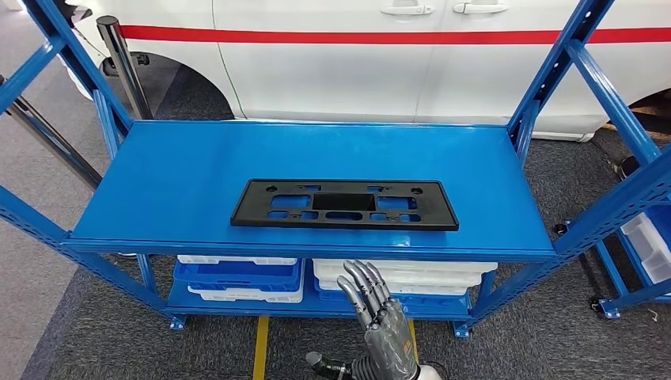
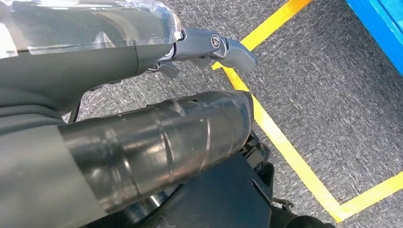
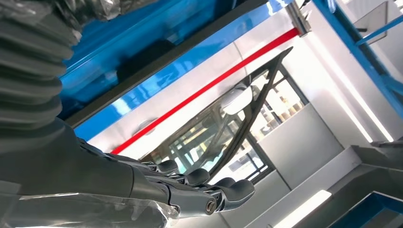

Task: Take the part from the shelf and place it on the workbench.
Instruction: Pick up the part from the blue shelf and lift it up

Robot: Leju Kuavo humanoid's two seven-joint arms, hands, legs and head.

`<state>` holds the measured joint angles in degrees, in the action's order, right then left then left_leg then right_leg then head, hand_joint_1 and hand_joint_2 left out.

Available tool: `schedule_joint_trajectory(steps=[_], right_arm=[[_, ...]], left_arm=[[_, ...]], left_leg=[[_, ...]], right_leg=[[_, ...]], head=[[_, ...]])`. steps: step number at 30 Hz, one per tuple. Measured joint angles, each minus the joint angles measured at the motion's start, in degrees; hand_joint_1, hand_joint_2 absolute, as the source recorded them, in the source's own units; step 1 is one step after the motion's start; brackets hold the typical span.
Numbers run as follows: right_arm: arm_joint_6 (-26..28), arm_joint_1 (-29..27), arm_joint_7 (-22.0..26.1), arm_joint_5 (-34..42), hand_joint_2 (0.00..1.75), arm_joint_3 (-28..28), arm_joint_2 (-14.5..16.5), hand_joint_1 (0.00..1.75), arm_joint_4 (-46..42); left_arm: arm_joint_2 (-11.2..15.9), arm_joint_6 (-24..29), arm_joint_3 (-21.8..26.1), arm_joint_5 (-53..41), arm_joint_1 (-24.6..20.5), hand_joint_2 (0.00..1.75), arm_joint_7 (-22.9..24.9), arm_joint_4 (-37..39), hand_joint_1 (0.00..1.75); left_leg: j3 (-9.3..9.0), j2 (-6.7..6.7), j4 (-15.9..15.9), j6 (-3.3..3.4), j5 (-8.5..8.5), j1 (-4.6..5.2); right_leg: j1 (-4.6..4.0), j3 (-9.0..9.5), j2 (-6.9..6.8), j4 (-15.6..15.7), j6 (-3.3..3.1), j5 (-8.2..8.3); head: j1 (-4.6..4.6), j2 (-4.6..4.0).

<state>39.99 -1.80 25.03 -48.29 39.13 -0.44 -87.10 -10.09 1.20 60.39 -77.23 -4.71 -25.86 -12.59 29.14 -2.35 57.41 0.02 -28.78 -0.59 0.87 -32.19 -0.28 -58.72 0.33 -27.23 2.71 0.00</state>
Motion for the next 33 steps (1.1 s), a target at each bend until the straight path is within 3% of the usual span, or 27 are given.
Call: schedule_joint_trajectory(steps=[19, 23, 27, 29, 31, 32, 33], right_arm=[[0.03, -4.15, 0.17, -1.50, 1.75, -5.50, -0.08, 0.00, -5.30], [0.03, -4.55, 0.17, -1.50, 1.75, -6.29, -0.15, 0.00, -5.62], [0.03, -4.85, 0.15, -1.55, 1.75, -6.98, -0.21, 0.00, -6.25], [0.03, -5.04, 0.08, -1.64, 1.75, -7.38, -0.32, 0.00, -6.57], [0.03, -5.35, 0.01, -1.70, 1.75, -7.77, -0.51, 0.00, -6.68], [0.03, -5.52, -0.01, -1.71, 1.75, -7.94, -0.62, 0.00, -6.69], [0.03, -5.65, -0.01, -1.74, 1.75, -8.09, -0.72, 0.00, -6.69]], left_arm=[[0.21, 0.17, 0.00, -0.08, 0.11, 0.00, -0.05, 0.00, 0.00], [0.31, 0.11, 0.01, -0.08, 0.13, 0.00, -0.02, 0.00, 0.00], [0.34, 0.10, 0.00, -0.10, 0.14, 0.00, 0.11, 0.00, 0.00], [0.33, 0.14, 0.01, -0.16, 0.14, 0.00, 0.16, 0.00, 0.00], [0.33, 0.20, 0.01, -0.20, 0.16, 0.00, 0.25, 0.00, 0.00], [0.34, 0.22, 0.02, -0.20, 0.18, 0.00, 0.28, 0.00, 0.00], [0.34, 0.23, 0.02, -0.21, 0.21, 0.00, 0.31, 0.00, 0.00]], left_leg=[[0.33, 0.00, 0.41, 0.19, -0.11, 0.03], [0.67, 0.01, 0.89, 0.63, -0.28, 0.09], [0.55, -0.02, 0.05, 1.70, 0.10, -0.10], [0.08, -0.12, -0.74, 2.30, 0.59, -0.39], [0.04, -0.19, -0.80, 2.57, 0.59, -0.31], [-0.01, -0.19, -0.78, 2.59, 0.49, -0.29], [-0.17, -0.17, -0.76, 2.55, 0.33, -0.28]], right_leg=[[0.17, -0.05, 0.00, 0.09, 0.33, 0.20], [0.23, -0.07, -0.01, 0.12, 0.82, 0.31], [0.30, -0.05, 0.02, 0.11, 1.72, 0.16], [0.30, -1.73, 0.11, -3.54, 1.95, -2.08], [0.37, -5.48, 0.15, -10.93, 2.07, -5.48], [0.42, -7.19, 0.15, -13.98, 2.16, -6.30], [0.48, -8.00, 0.14, -15.10, 2.22, -5.92]], head=[[0.00, 0.00], [0.00, 0.00], [0.01, 0.00], [0.05, 0.00], [0.06, 0.00], [0.05, 0.00], [0.05, 0.00]])
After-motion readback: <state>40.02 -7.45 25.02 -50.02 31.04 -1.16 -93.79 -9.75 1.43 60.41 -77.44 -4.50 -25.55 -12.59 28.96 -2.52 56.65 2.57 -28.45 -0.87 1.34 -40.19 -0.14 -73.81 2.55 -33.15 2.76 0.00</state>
